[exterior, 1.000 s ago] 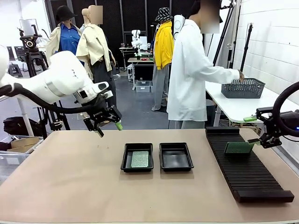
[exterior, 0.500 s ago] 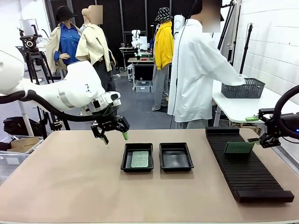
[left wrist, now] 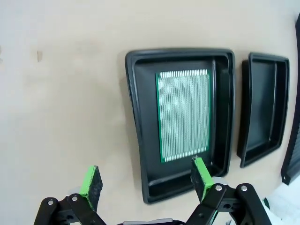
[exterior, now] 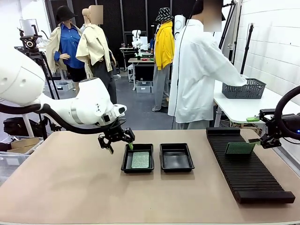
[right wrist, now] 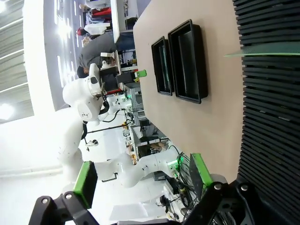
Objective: Inspect and transfer BCBs to ESD trays.
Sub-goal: Pick up the ESD tray and place it on the left side of the table.
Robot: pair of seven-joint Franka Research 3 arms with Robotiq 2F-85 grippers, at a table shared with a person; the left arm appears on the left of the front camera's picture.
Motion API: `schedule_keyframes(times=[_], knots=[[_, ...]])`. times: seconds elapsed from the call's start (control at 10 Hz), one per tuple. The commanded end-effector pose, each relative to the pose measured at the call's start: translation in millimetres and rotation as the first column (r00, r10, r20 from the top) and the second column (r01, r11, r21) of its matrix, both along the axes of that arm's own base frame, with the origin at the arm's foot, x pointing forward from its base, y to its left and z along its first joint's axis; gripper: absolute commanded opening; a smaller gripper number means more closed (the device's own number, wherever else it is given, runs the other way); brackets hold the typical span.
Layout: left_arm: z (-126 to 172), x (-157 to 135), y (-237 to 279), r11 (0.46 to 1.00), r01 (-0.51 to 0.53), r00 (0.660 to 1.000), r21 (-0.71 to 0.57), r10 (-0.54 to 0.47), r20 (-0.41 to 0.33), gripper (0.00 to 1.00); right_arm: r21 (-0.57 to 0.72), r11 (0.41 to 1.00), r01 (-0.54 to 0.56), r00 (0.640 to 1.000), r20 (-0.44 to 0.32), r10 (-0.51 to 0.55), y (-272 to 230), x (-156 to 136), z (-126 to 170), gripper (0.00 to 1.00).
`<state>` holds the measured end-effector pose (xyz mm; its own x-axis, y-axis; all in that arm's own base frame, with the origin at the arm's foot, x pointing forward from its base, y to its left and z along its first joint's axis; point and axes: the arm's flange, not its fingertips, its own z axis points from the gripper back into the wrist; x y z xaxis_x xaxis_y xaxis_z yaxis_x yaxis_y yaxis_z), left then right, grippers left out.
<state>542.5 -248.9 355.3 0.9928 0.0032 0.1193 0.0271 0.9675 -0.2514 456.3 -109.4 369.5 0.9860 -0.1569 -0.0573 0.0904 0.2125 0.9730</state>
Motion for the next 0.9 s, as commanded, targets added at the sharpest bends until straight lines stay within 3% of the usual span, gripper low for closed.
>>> schedule_keyframes(times=[0.0, 0.7, 0.8], knots=[[-9.3, -0.4, -9.3, 0.998, -0.05, 0.997, 0.04, 0.048, 0.052, 1.0, -0.003, 1.0, -0.003, 1.0, -0.013, 0.003, 0.8, -0.4, 1.2, 1.0], [-38.3, 14.9, -14.7, 0.995, -0.1, 0.994, -0.014, 0.101, 0.052, 1.0, -0.003, 1.0, -0.003, 1.0, -0.013, 0.003, 0.8, -0.4, 1.2, 1.0], [-39.0, 15.3, -14.3, 0.996, -0.085, 0.995, -0.021, 0.086, 0.055, 0.94, -0.003, 1.0, -0.003, 1.0, -0.013, 0.003, 0.8, -0.4, 1.2, 1.0]])
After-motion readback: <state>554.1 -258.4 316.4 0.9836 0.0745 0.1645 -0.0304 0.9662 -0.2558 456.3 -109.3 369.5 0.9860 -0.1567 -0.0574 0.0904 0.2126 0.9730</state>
